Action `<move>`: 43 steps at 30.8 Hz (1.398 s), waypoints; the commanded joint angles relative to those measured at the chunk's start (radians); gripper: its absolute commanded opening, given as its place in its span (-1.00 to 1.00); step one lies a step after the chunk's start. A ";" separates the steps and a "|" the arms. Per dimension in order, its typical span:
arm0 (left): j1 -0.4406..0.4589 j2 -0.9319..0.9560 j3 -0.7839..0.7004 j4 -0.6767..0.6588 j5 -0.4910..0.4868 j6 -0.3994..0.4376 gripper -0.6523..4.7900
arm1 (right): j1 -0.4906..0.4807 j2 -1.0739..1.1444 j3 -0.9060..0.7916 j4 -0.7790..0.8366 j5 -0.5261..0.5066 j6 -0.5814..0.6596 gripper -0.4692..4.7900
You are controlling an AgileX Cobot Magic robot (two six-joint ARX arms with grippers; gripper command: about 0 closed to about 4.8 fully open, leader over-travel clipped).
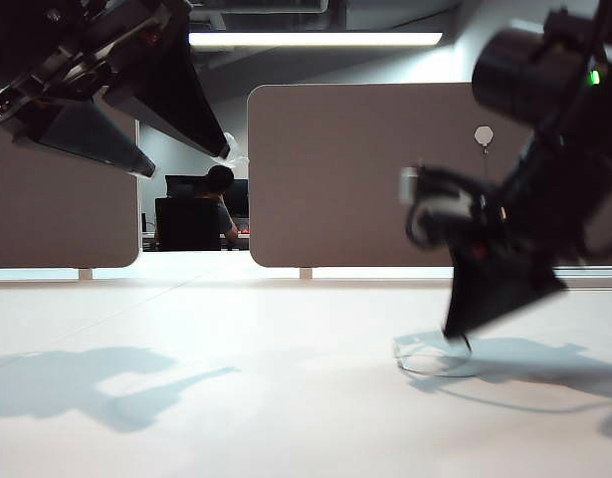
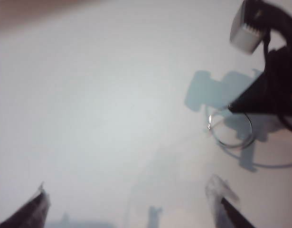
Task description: Hang the earring on the hook.
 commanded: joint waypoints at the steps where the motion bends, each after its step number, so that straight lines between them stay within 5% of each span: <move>1: 0.000 -0.003 0.013 0.065 -0.035 0.008 1.00 | -0.008 -0.056 0.123 0.089 0.010 -0.044 -0.83; 6: 0.001 -0.003 0.056 0.111 -0.045 0.009 1.00 | -0.050 -0.069 0.305 0.112 0.010 -0.082 -0.83; 11: 0.003 -0.003 0.100 0.203 -0.062 0.009 1.00 | -0.106 -0.069 0.433 0.158 0.115 -0.190 -0.83; 19: 0.073 0.052 0.180 0.386 -0.005 0.008 1.00 | -0.313 0.023 0.541 0.365 0.083 -0.179 -0.83; 31: 0.133 0.385 0.411 0.402 0.071 0.007 1.00 | -0.524 0.463 0.962 0.413 0.005 -0.217 -0.83; 43: 0.141 0.612 0.500 0.484 0.067 0.008 1.00 | -0.548 0.871 1.461 0.384 0.001 -0.309 -0.83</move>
